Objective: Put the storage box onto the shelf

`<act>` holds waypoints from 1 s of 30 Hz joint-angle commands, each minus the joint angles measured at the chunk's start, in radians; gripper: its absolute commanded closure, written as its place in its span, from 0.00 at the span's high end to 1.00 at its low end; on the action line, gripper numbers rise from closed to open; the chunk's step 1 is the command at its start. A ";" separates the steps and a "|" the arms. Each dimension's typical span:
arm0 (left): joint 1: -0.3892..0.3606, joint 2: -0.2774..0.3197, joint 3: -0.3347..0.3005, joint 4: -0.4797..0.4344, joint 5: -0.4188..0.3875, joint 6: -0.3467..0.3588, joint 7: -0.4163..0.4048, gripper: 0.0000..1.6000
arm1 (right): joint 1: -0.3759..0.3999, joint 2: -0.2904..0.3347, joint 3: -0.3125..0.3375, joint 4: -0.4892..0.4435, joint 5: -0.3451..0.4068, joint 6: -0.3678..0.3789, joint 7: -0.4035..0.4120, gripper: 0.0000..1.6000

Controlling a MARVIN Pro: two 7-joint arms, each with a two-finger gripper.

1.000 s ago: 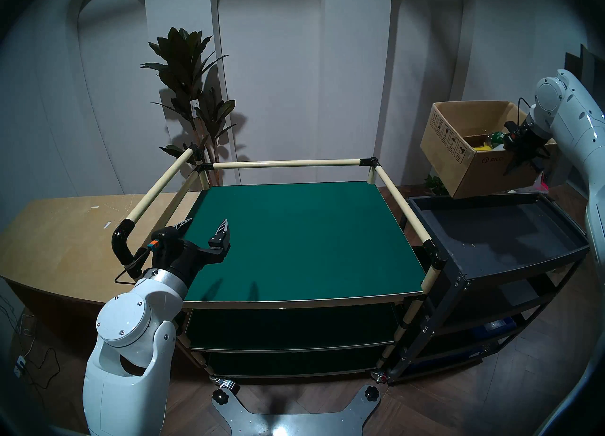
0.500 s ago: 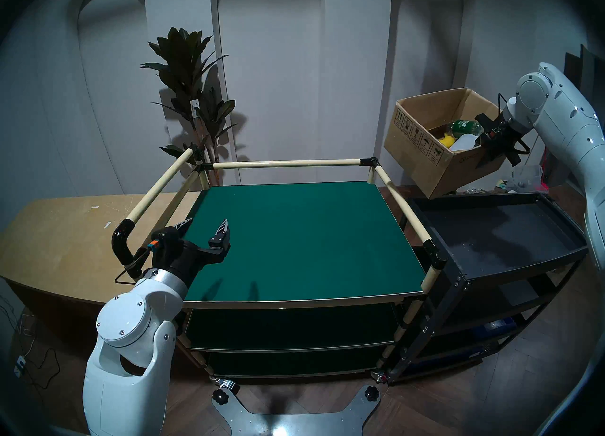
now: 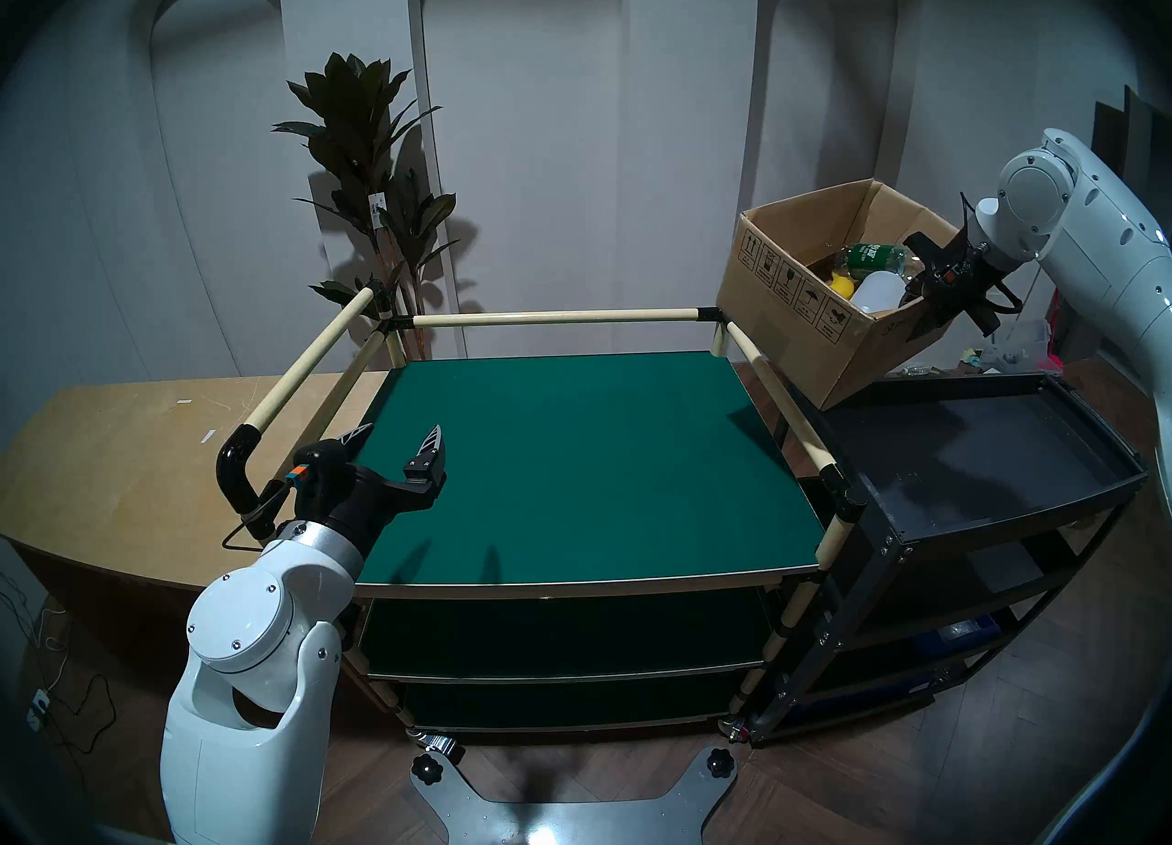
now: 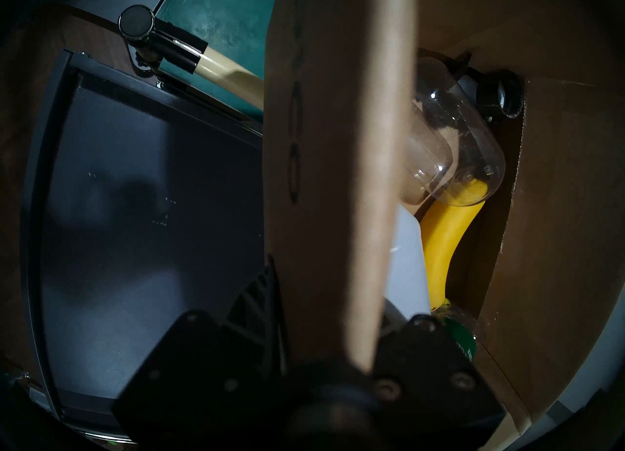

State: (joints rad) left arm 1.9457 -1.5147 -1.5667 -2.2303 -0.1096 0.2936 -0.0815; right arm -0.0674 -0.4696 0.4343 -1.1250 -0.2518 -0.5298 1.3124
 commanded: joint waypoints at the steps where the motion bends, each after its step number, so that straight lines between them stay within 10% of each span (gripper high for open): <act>1: -0.006 0.001 0.000 -0.020 0.000 -0.005 -0.002 1.00 | 0.056 0.005 -0.005 -0.118 0.090 0.033 0.105 0.00; 30: -0.005 0.001 -0.001 -0.023 0.000 -0.005 -0.002 1.00 | 0.174 -0.201 -0.143 -0.160 0.311 0.353 0.171 0.00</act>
State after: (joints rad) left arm 1.9460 -1.5147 -1.5667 -2.2313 -0.1096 0.2936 -0.0817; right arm 0.0068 -0.6121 0.2831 -1.2969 0.0218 -0.2278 1.4890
